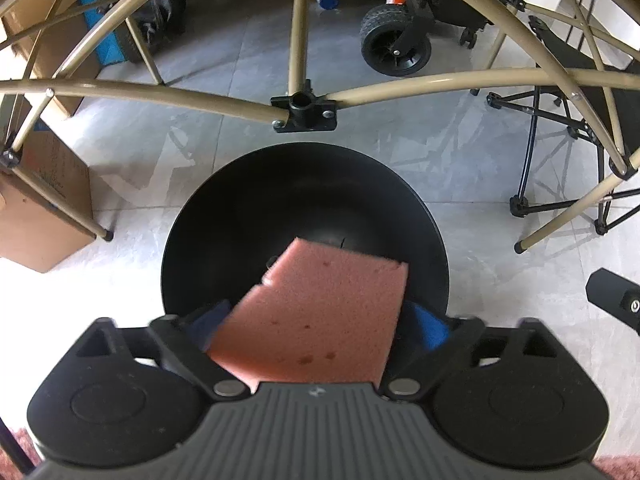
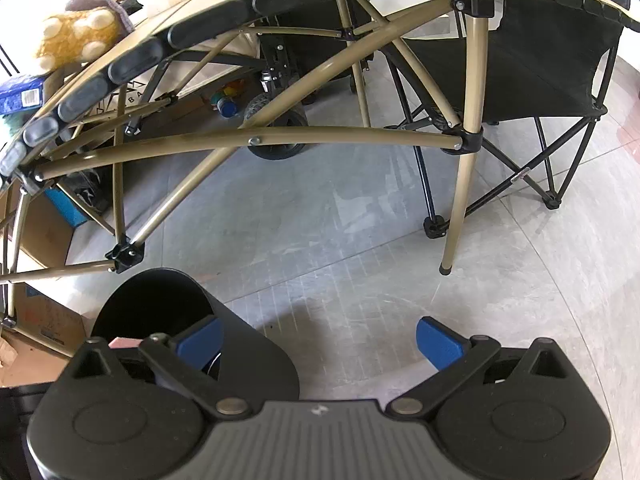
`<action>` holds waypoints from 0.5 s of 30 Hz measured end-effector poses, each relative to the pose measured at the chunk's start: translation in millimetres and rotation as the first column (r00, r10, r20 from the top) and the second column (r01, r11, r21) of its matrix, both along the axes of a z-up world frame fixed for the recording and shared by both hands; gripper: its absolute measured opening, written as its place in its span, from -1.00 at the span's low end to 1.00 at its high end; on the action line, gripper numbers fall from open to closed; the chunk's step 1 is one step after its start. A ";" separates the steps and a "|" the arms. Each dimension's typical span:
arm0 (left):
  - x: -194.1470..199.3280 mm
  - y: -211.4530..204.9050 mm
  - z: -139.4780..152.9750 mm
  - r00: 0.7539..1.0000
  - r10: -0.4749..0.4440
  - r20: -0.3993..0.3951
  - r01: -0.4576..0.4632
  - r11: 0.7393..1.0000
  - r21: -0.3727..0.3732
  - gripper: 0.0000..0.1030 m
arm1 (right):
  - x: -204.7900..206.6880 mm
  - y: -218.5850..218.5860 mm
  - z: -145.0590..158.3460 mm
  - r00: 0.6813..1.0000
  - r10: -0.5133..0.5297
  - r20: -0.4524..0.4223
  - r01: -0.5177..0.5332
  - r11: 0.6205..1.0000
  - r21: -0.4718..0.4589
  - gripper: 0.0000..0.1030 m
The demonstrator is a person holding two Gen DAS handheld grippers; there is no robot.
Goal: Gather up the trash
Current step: 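Open the left gripper to drop the pink sponge into the bin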
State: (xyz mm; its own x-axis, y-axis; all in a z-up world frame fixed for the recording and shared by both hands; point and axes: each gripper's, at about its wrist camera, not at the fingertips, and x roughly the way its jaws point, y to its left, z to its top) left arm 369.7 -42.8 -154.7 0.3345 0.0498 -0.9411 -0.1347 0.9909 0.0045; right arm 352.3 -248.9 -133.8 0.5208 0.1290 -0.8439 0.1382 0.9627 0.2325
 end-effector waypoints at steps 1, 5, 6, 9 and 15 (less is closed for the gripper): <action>0.4 0.7 0.2 1.000 0.005 -0.001 -0.005 1.000 0.001 1.00 | -0.1 0.6 0.4 1.000 -0.001 0.000 0.001 1.000 0.000 1.00; 0.8 3.7 -0.4 1.000 0.015 -0.019 -0.015 1.000 -0.011 1.00 | -0.9 0.8 1.0 1.000 -0.001 0.002 0.001 1.000 0.000 1.00; 0.8 3.9 -0.3 1.000 0.014 -0.018 -0.014 1.000 -0.009 1.00 | -0.8 0.8 1.0 1.000 -0.001 0.002 0.001 1.000 0.000 1.00; -0.4 2.9 1.4 1.000 0.009 -0.007 -0.009 1.000 -0.005 1.00 | -1.0 0.9 2.2 1.000 -0.001 0.005 0.001 1.000 0.001 1.00; -6.7 3.6 11.7 0.999 -0.002 0.033 0.002 1.000 0.002 1.00 | -3.1 0.8 8.9 1.000 0.003 0.021 -0.003 1.000 0.005 1.00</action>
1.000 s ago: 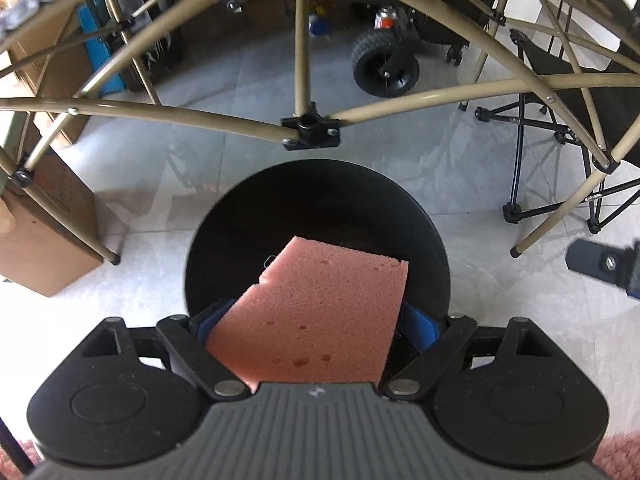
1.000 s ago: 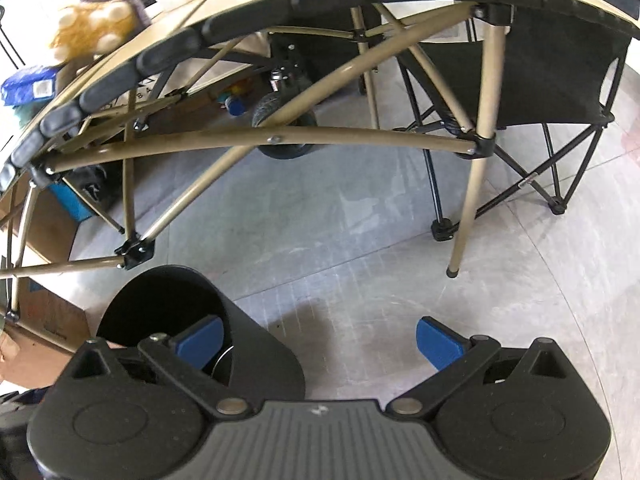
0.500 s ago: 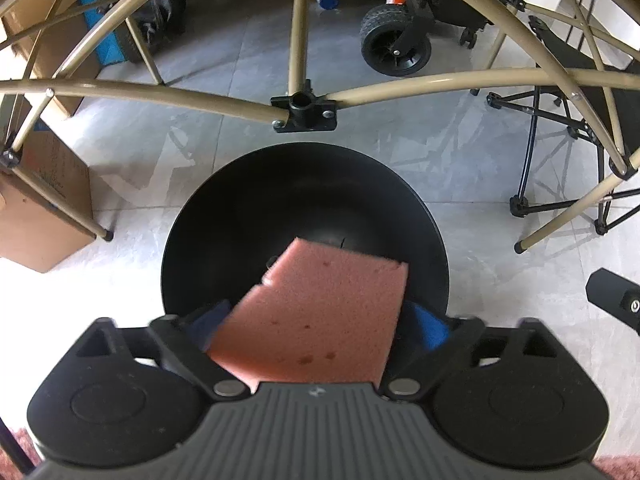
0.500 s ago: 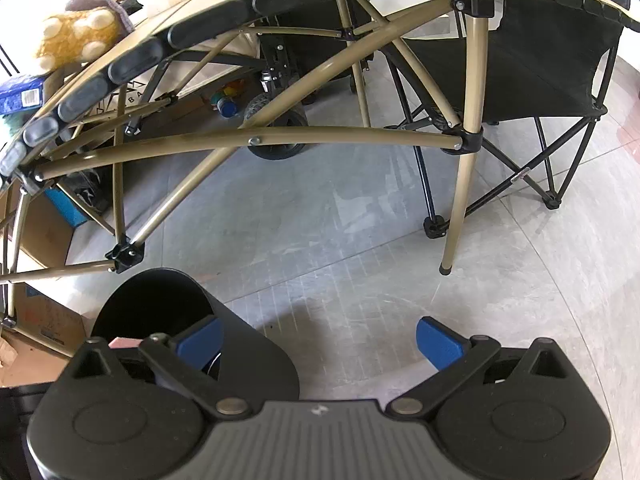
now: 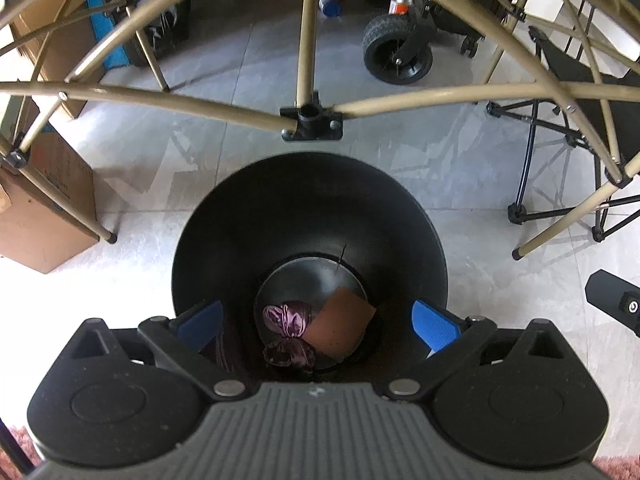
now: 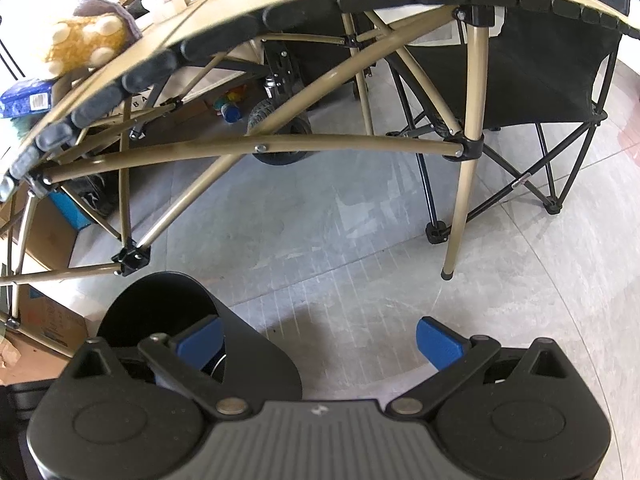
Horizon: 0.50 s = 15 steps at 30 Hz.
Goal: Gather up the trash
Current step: 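Open the left gripper to drop the pink sponge into the bin, then raise both tools back toward the plush toys on the table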
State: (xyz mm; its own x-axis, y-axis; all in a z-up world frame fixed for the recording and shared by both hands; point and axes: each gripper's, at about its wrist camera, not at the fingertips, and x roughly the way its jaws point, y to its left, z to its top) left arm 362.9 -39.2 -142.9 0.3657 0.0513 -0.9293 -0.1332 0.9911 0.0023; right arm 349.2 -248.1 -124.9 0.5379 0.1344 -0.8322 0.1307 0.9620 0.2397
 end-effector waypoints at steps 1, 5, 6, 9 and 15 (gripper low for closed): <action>-1.9 0.3 3.5 1.000 -0.003 0.014 0.003 1.000 0.003 1.00 | -1.1 0.1 1.7 1.000 0.001 0.007 -0.001 1.000 0.001 1.00; -12.1 3.0 18.9 0.997 -0.002 0.080 -0.001 1.000 0.029 1.00 | -6.4 1.3 12.0 0.999 0.012 0.048 -0.012 1.000 0.004 1.00; -14.8 4.4 23.9 0.995 -0.001 0.099 -0.002 1.000 0.031 1.00 | -8.3 2.4 15.9 0.998 0.019 0.064 -0.019 1.000 0.003 1.00; -25.1 7.7 40.7 0.986 0.001 0.166 -0.008 0.999 0.040 1.00 | -16.1 5.2 30.1 0.992 0.043 0.118 -0.045 0.999 0.007 1.00; -48.5 14.4 83.2 0.945 0.003 0.328 -0.020 0.999 0.048 1.00 | -34.5 13.0 73.3 0.948 0.084 0.307 -0.091 0.996 0.007 1.00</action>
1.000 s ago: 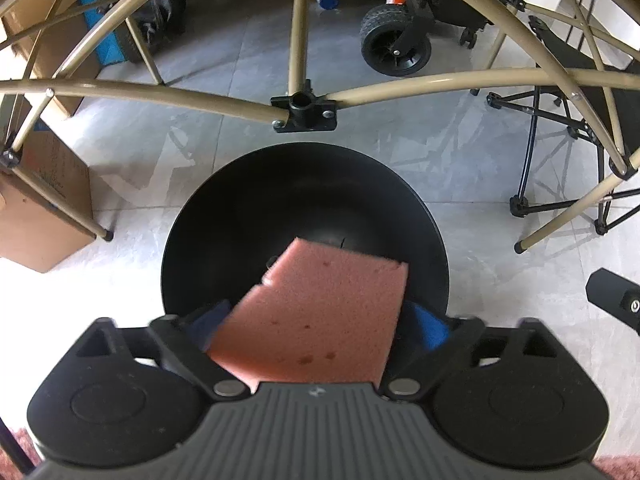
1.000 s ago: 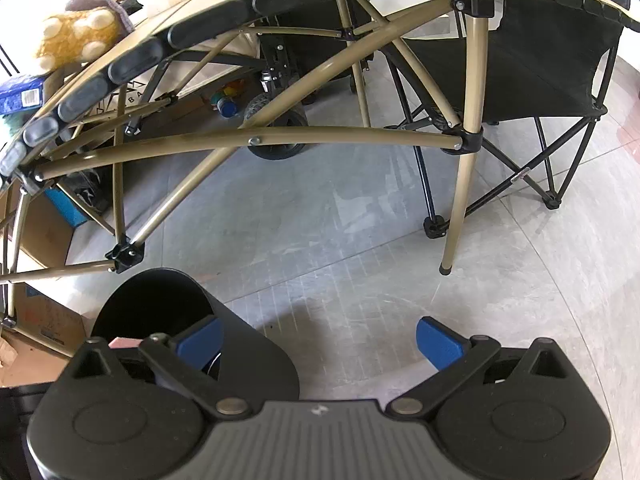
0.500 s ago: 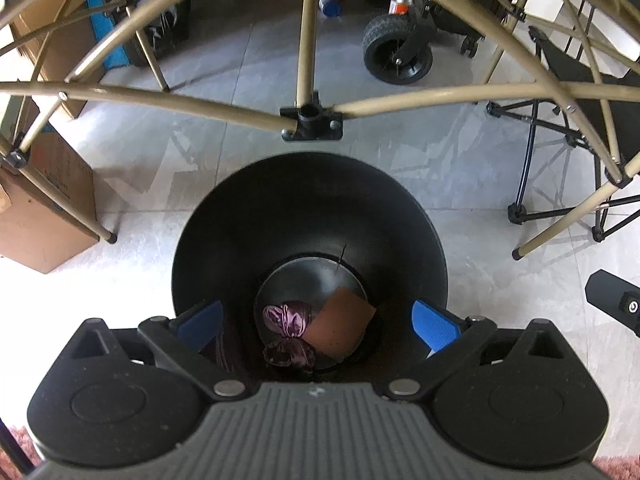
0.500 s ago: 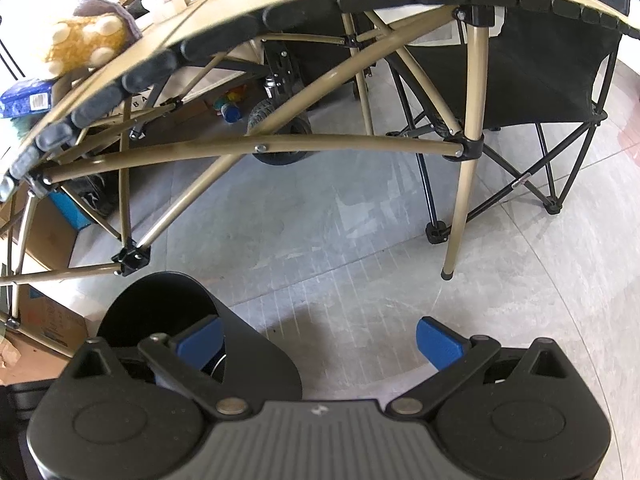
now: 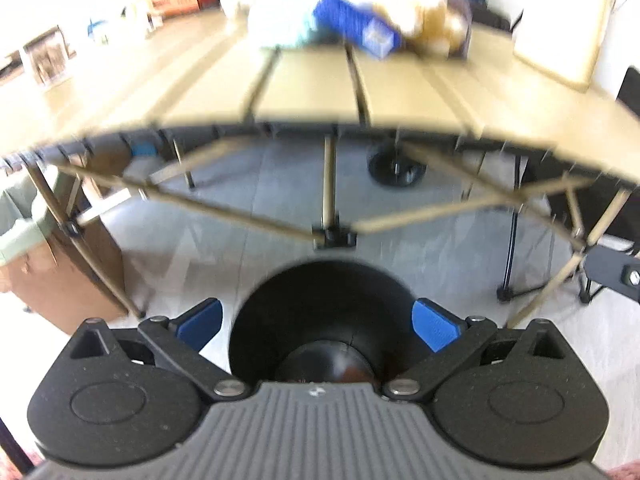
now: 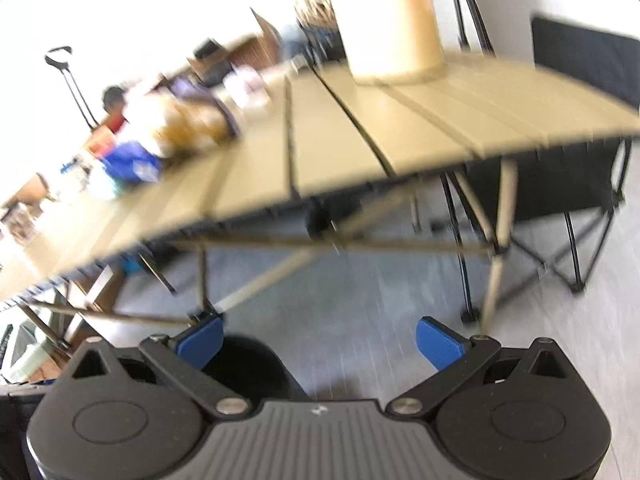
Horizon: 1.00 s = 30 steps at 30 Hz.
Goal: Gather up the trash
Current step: 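Raise both tools back toward the plush toys on the table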
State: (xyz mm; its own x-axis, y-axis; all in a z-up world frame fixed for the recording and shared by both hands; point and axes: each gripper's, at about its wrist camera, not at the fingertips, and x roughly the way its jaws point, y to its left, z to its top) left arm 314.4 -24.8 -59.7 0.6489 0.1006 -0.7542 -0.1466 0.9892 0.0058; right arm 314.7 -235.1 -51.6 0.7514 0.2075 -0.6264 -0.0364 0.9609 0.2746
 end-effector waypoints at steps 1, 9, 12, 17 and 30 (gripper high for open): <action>-2.9 1.5 7.5 1.000 -0.001 0.030 0.001 1.000 0.002 1.00 | -1.4 2.3 7.2 0.999 0.009 0.033 -0.009 1.000 -0.003 1.00; -6.8 18.8 58.7 0.975 0.031 0.219 -0.036 0.999 0.017 1.00 | 1.9 33.5 54.6 0.958 0.091 0.272 -0.079 0.995 -0.055 1.00; -1.7 27.4 71.9 0.963 0.050 0.264 -0.057 0.998 0.022 1.00 | 13.4 44.1 67.8 0.940 0.110 0.322 -0.091 0.993 -0.073 1.00; 13.4 47.8 86.5 0.947 0.089 0.309 -0.101 0.995 0.022 1.00 | 39.7 63.4 85.4 0.922 0.126 0.366 -0.107 0.992 -0.072 1.00; 61.1 94.5 102.3 0.925 0.131 0.357 -0.143 0.990 0.007 1.00 | 128.4 107.6 75.8 0.948 0.139 0.285 -0.151 0.988 0.019 1.00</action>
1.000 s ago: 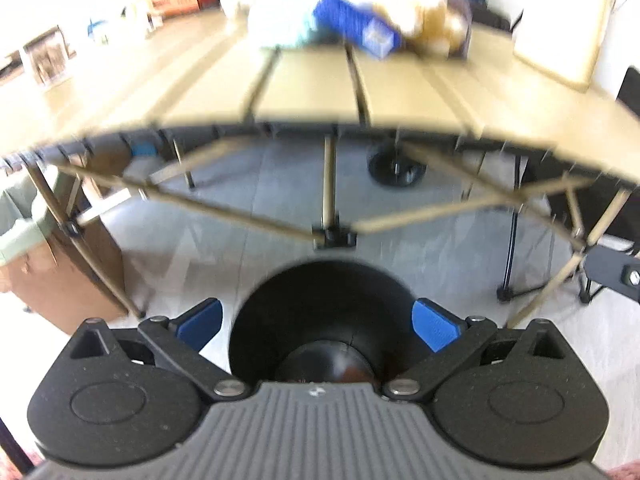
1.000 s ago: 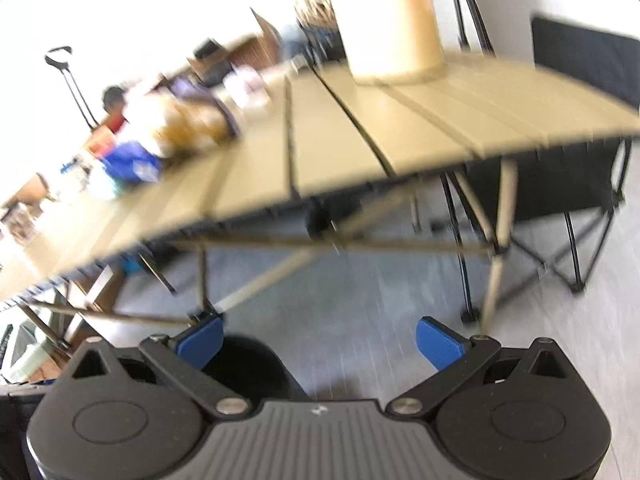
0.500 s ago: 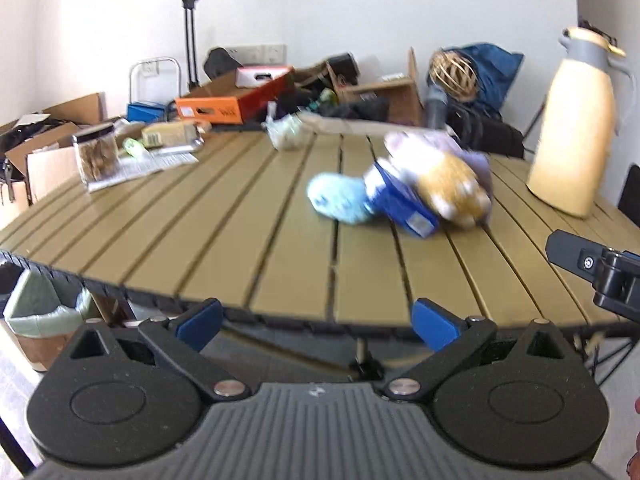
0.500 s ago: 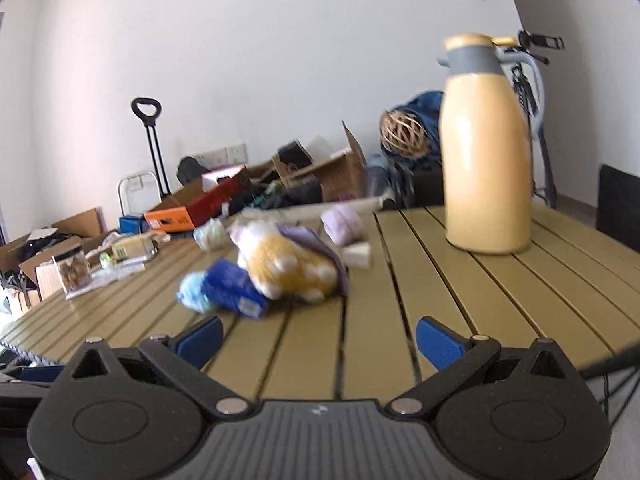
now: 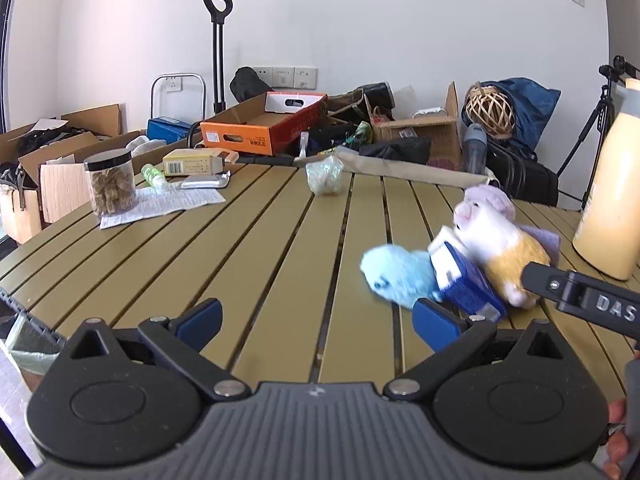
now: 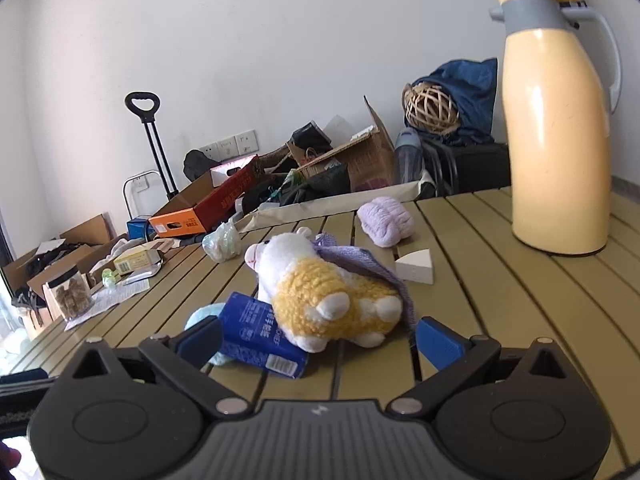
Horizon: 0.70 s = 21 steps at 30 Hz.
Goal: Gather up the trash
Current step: 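Raise both tools back toward the plush toys on the table, then close the right gripper on the yellow plush toy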
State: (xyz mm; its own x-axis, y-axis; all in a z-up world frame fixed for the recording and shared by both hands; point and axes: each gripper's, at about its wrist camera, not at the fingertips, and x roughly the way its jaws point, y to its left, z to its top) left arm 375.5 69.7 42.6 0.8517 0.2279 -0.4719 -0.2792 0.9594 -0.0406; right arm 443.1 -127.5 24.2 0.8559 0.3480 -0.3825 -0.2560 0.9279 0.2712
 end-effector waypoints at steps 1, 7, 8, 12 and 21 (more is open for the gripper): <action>3.0 0.6 0.0 1.000 -0.004 0.002 0.004 1.000 0.000 1.00 | 7.3 1.9 -1.4 1.000 -0.001 -0.012 0.001 1.000 0.013 1.00; 26.2 5.3 3.1 0.999 -0.037 0.002 0.037 0.999 0.000 1.00 | 48.4 10.1 -7.5 0.995 -0.044 -0.086 0.048 0.998 0.047 1.00; 29.9 5.8 3.7 0.999 -0.039 0.003 0.039 0.999 0.001 1.00 | 54.9 10.9 -9.2 0.994 -0.050 -0.102 0.056 0.997 0.051 1.00; 42.8 10.4 4.3 0.999 -0.051 0.004 0.051 0.999 -0.013 1.00 | 78.6 11.9 -16.8 0.983 -0.071 -0.167 0.085 0.993 0.079 1.00; 59.7 14.6 -5.0 0.999 -0.045 -0.029 0.044 0.998 -0.044 1.00 | 109.9 9.9 -24.9 0.969 -0.067 -0.238 0.107 0.981 0.163 1.00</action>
State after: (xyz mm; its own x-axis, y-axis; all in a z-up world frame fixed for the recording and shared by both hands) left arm 435.1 84.3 37.6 0.8461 0.1689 -0.5056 -0.2378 0.9685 -0.0743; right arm 553.0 -117.6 -0.8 0.7817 0.3543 -0.5132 -0.0882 0.8775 0.4715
